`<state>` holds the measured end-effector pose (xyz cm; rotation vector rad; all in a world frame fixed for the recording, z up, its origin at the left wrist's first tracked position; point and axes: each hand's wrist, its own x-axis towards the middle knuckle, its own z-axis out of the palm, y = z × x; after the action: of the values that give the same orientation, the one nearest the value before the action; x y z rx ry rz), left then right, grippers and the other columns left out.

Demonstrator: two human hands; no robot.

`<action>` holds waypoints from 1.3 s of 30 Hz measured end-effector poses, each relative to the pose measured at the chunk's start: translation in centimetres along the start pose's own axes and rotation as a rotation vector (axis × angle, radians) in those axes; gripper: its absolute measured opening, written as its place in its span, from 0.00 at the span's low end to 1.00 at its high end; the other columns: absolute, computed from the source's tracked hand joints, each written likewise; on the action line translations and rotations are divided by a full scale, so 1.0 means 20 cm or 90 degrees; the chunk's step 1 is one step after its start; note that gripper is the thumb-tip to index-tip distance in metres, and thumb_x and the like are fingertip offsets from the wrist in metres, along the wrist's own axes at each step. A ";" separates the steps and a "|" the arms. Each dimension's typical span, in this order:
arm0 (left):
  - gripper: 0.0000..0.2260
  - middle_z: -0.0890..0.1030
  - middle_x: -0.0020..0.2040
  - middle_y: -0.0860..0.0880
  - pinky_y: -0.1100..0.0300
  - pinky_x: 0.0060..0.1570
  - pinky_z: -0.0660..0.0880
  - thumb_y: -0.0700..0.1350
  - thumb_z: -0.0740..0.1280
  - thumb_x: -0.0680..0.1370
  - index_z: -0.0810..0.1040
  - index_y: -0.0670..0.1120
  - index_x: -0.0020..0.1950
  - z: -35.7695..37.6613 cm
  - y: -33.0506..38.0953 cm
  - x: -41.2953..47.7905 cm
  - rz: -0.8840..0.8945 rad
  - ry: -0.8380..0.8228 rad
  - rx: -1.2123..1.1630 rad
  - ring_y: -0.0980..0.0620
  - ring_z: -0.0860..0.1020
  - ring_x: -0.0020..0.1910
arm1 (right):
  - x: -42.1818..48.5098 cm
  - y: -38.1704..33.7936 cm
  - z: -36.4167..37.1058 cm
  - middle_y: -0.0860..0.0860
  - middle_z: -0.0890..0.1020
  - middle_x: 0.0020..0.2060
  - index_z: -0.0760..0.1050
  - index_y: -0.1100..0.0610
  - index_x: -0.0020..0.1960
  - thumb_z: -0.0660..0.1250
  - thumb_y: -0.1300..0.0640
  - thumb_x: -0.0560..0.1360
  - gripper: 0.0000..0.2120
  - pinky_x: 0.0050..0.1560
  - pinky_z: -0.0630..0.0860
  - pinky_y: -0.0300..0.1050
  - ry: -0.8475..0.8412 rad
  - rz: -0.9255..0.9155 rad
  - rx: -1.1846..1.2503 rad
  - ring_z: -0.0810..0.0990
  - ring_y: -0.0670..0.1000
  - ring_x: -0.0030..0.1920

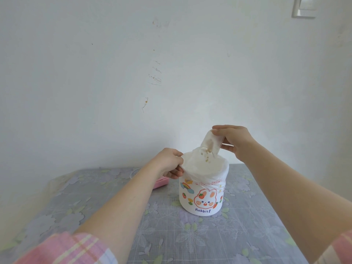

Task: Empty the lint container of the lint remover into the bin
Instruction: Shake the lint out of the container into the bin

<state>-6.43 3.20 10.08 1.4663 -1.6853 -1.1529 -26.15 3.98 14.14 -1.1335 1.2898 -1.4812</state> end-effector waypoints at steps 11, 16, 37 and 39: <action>0.20 0.77 0.32 0.45 0.64 0.25 0.75 0.35 0.57 0.78 0.71 0.43 0.70 0.00 0.00 0.00 -0.003 -0.003 0.003 0.58 0.73 0.17 | 0.02 0.00 -0.01 0.54 0.82 0.42 0.82 0.59 0.48 0.72 0.66 0.69 0.09 0.39 0.78 0.42 0.016 0.031 0.043 0.80 0.53 0.43; 0.19 0.76 0.31 0.45 0.64 0.26 0.74 0.35 0.57 0.78 0.73 0.43 0.67 0.00 0.00 -0.01 -0.002 -0.003 0.000 0.58 0.73 0.16 | 0.02 -0.03 -0.02 0.53 0.82 0.43 0.81 0.58 0.45 0.72 0.64 0.70 0.05 0.41 0.78 0.43 -0.002 0.043 0.087 0.81 0.52 0.41; 0.19 0.76 0.31 0.45 0.63 0.28 0.75 0.34 0.57 0.77 0.74 0.43 0.66 0.00 0.01 -0.01 -0.004 -0.003 0.006 0.58 0.73 0.17 | 0.01 0.01 -0.02 0.53 0.82 0.41 0.81 0.58 0.44 0.73 0.64 0.69 0.05 0.40 0.78 0.44 0.016 0.055 0.048 0.81 0.53 0.40; 0.19 0.76 0.32 0.45 0.63 0.28 0.75 0.34 0.57 0.77 0.73 0.43 0.67 0.00 0.01 -0.01 -0.003 -0.005 0.006 0.57 0.73 0.17 | 0.01 -0.01 -0.02 0.53 0.82 0.42 0.81 0.58 0.44 0.72 0.64 0.69 0.05 0.42 0.79 0.43 0.010 0.049 0.058 0.81 0.53 0.41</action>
<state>-6.43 3.46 10.26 1.4753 -1.6957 -1.1556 -26.59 3.96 14.34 -1.0047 1.2494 -1.4794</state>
